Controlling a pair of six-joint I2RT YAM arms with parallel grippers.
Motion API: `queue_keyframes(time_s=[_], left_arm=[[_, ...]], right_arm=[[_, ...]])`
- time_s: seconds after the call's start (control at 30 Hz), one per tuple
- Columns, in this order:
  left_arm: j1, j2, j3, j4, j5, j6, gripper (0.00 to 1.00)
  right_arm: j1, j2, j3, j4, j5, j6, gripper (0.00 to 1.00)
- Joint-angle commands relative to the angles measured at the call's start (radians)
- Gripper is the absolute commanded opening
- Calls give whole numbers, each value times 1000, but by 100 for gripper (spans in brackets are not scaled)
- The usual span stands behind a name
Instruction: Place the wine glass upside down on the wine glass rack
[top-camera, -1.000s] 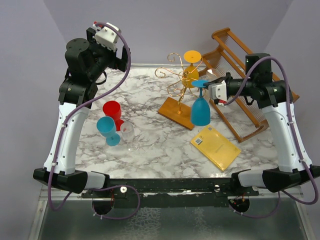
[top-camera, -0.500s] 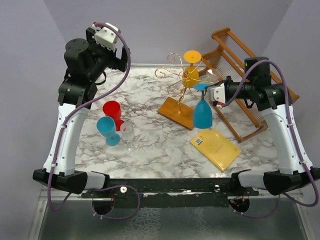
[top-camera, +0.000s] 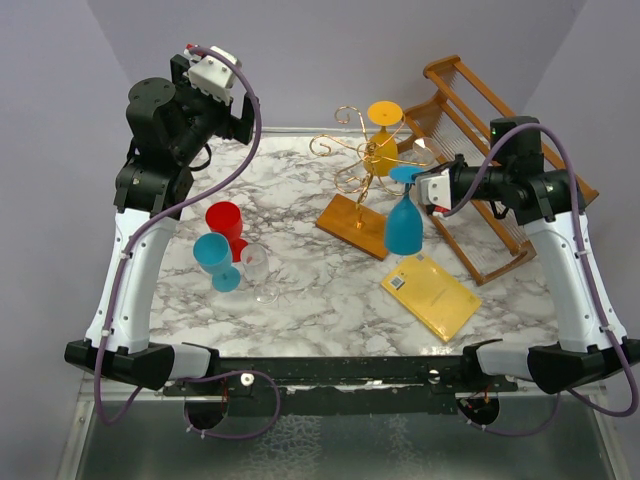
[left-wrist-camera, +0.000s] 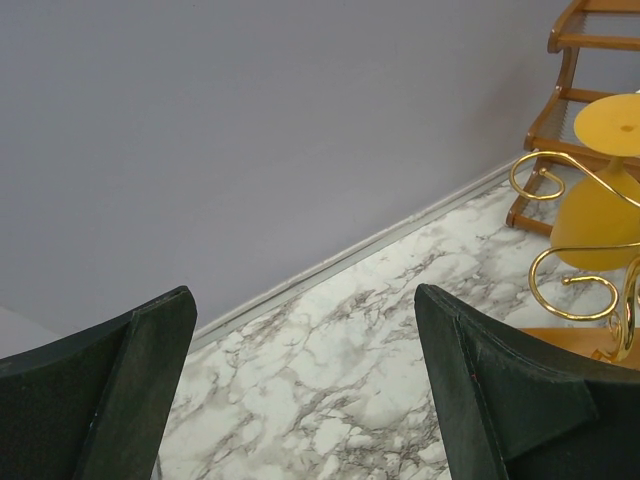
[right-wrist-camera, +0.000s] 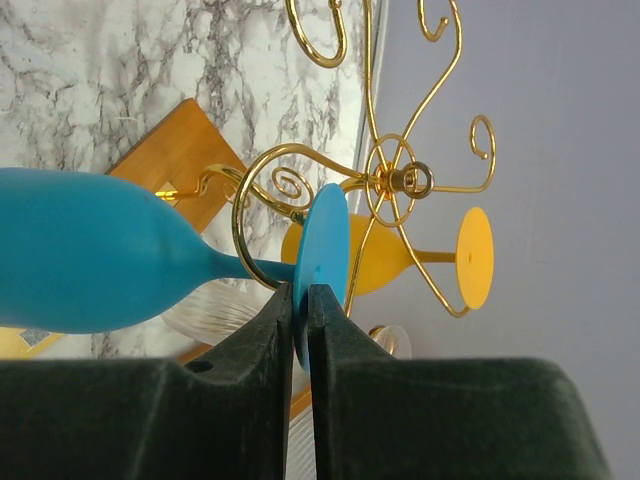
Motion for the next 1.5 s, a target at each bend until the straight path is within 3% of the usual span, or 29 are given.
queue_keyframes(time_s=[0.0,0.7,0.87,1.33,1.47], left_arm=[[7,-29,-3,9,5,12,94],[7,-40,-22,-3,2,32,94],[7,-55,-45,-10,-1,42,94],[30,-133,-166,-70,-34,56,96],[56,-175,-220,-112,-24,16,96]], right_arm=[[6,-22,-11,-23,21,14,12],[6,-42,-21,-58,81,26,24],[6,-59,-37,-58,112,55,35],[2,-186,-121,89,345,373,45],[-61,-226,-146,131,399,467,48]])
